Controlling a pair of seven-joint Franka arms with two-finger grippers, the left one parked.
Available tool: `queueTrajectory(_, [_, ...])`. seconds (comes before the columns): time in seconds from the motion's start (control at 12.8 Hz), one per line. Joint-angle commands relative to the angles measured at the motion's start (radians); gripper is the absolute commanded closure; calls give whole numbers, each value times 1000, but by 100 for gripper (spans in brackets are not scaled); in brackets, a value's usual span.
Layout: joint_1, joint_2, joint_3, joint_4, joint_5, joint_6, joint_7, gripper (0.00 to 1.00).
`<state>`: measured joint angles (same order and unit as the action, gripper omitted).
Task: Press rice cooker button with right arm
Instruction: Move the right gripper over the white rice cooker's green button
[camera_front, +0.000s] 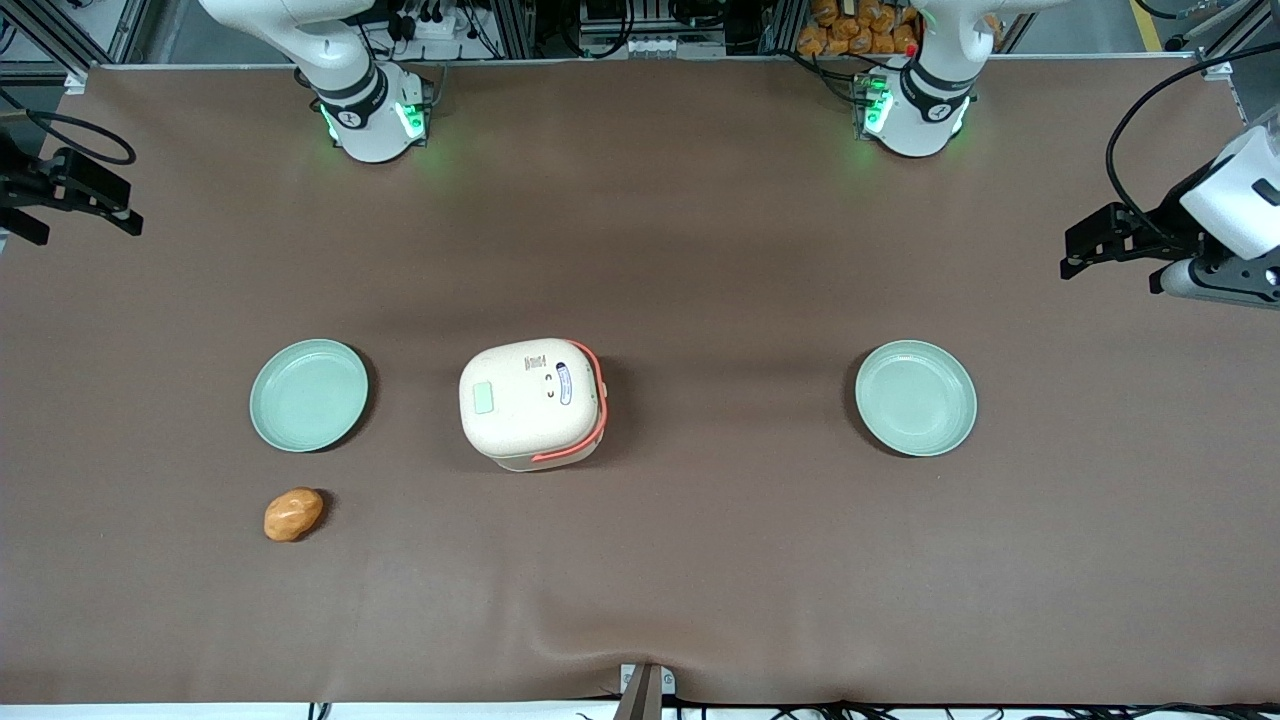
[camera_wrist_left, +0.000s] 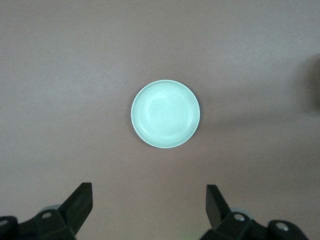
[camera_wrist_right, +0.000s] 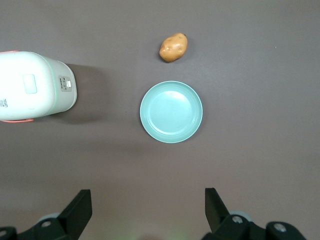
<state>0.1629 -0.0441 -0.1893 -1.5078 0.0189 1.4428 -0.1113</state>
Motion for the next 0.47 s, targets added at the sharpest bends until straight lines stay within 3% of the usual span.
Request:
queueTrajectory(0.0, [-5, 7, 5, 14, 6, -38, 16, 0])
queueTrajectory(0.39, [23, 43, 11, 21, 15, -39, 50, 0])
